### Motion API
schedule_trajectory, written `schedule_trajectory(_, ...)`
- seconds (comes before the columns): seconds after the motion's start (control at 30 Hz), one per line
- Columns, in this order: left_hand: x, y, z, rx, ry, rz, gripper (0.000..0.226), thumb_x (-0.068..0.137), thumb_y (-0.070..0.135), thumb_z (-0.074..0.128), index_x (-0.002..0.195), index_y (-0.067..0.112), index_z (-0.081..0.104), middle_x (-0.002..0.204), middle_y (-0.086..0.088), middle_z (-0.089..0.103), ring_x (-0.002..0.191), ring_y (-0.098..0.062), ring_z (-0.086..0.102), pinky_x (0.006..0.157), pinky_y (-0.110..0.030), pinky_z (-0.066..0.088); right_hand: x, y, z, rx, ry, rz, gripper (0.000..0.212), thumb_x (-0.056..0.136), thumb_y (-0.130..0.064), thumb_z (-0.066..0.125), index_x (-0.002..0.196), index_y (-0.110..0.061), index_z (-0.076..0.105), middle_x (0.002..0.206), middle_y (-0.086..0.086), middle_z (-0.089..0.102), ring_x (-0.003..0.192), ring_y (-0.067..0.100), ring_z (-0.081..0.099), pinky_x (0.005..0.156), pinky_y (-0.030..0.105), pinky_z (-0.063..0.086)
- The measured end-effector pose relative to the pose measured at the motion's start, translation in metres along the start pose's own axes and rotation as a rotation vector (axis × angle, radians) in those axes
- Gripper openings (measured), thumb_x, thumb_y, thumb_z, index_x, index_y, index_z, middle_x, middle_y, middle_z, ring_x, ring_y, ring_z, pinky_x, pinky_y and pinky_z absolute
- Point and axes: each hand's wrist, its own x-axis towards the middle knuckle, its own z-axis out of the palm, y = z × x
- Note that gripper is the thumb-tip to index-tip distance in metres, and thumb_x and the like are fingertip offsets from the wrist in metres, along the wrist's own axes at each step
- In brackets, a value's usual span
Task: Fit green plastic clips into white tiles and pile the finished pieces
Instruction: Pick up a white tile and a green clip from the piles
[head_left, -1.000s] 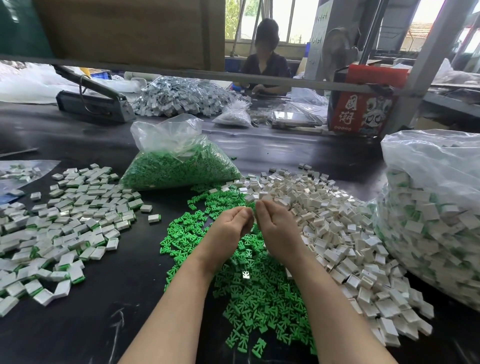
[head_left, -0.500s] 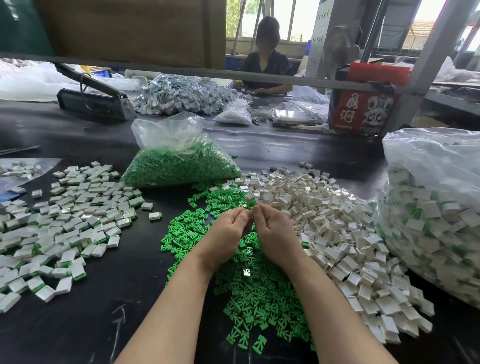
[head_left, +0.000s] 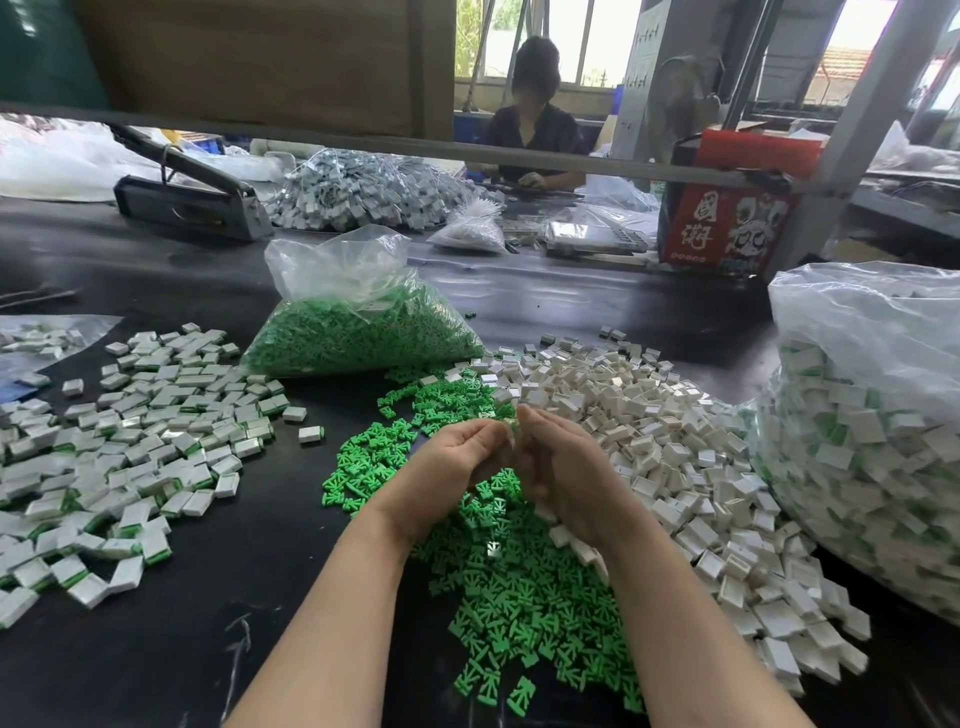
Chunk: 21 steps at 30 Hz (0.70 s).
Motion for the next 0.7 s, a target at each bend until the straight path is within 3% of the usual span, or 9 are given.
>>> schedule_trajectory(0.1,0.001,-0.002,-0.001,-0.013,0.006,-0.01,0.036,0.102,0.029,0.045,0.082,0.032,0.075,0.083,0.013,0.071,0.088,0.0,0.065,0.084,-0.02,0.052,0.001,0.001,0.0,0.053,0.005,-0.014,0.02,0.101,-0.026,0.047,0.086,-0.012,0.05,0.063,-0.002,0.045,0.052,0.01,0.032,0.042,0.022,0.023)
schedule_trajectory(0.17,0.001,-0.003,-0.003,0.003,0.03,-0.02,0.03,0.098,0.035,0.048,0.083,0.03,0.073,0.083,0.005,0.067,0.086,-0.008,0.059,0.086,-0.028,0.049,0.001,0.002,0.001,0.023,0.025,-0.061,0.016,0.101,-0.022,0.048,0.09,-0.013,0.053,0.063,-0.002,0.043,0.052,0.009,0.032,0.044,0.022,0.023)
schedule_trajectory(0.23,0.002,-0.004,-0.004,-0.002,0.033,-0.028,0.028,0.096,0.036,0.049,0.084,0.03,0.073,0.082,0.006,0.066,0.082,-0.005,0.06,0.08,-0.021,0.048,0.001,0.002,0.001,-0.021,0.047,-0.1,0.016,0.101,-0.021,0.048,0.089,-0.014,0.055,0.062,-0.002,0.04,0.05,0.008,0.032,0.046,0.02,0.024)
schedule_trajectory(0.33,0.004,-0.006,-0.004,-0.036,0.068,-0.053,0.025,0.092,0.035,0.052,0.09,0.036,0.076,0.089,0.014,0.073,0.092,0.002,0.066,0.082,-0.012,0.049,0.001,0.002,0.003,-0.108,0.079,-0.161,0.02,0.101,-0.02,0.048,0.084,-0.014,0.056,0.058,-0.006,0.04,0.048,0.005,0.032,0.045,0.018,0.026)
schedule_trajectory(0.4,0.006,-0.009,-0.005,-0.029,0.058,-0.042,0.024,0.092,0.035,0.052,0.09,0.037,0.076,0.084,0.016,0.07,0.087,0.002,0.064,0.081,-0.012,0.049,0.003,0.002,0.005,-0.197,0.107,-0.209,0.026,0.102,-0.02,0.048,0.077,-0.016,0.054,0.055,-0.009,0.04,0.047,0.004,0.033,0.045,0.018,0.029)
schedule_trajectory(0.5,0.005,-0.01,-0.006,-0.04,0.048,-0.026,0.025,0.093,0.038,0.052,0.096,0.021,0.071,0.082,0.004,0.053,0.081,-0.01,0.049,0.083,-0.023,0.046,0.004,0.004,0.006,-0.444,0.17,-0.254,0.036,0.103,-0.025,0.046,0.067,-0.02,0.05,0.053,-0.012,0.041,0.051,0.008,0.035,0.053,0.031,0.033)
schedule_trajectory(0.57,0.006,-0.013,-0.007,-0.046,0.054,-0.025,0.036,0.094,0.037,0.052,0.104,0.005,0.062,0.083,-0.001,0.048,0.081,-0.014,0.044,0.083,-0.028,0.04,0.005,0.005,0.007,-0.545,0.179,-0.265,0.041,0.103,-0.027,0.045,0.063,-0.021,0.048,0.05,-0.012,0.042,0.049,0.007,0.035,0.054,0.032,0.031)
schedule_trajectory(0.7,0.007,-0.014,-0.007,-0.002,0.047,-0.017,0.022,0.102,0.022,0.045,0.102,0.014,0.065,0.078,0.017,0.064,0.078,0.005,0.058,0.075,-0.013,0.048,0.005,0.004,0.011,-0.656,0.203,-0.284,0.04,0.104,-0.028,0.043,0.065,-0.02,0.048,0.054,-0.011,0.042,0.049,0.004,0.035,0.053,0.03,0.032)
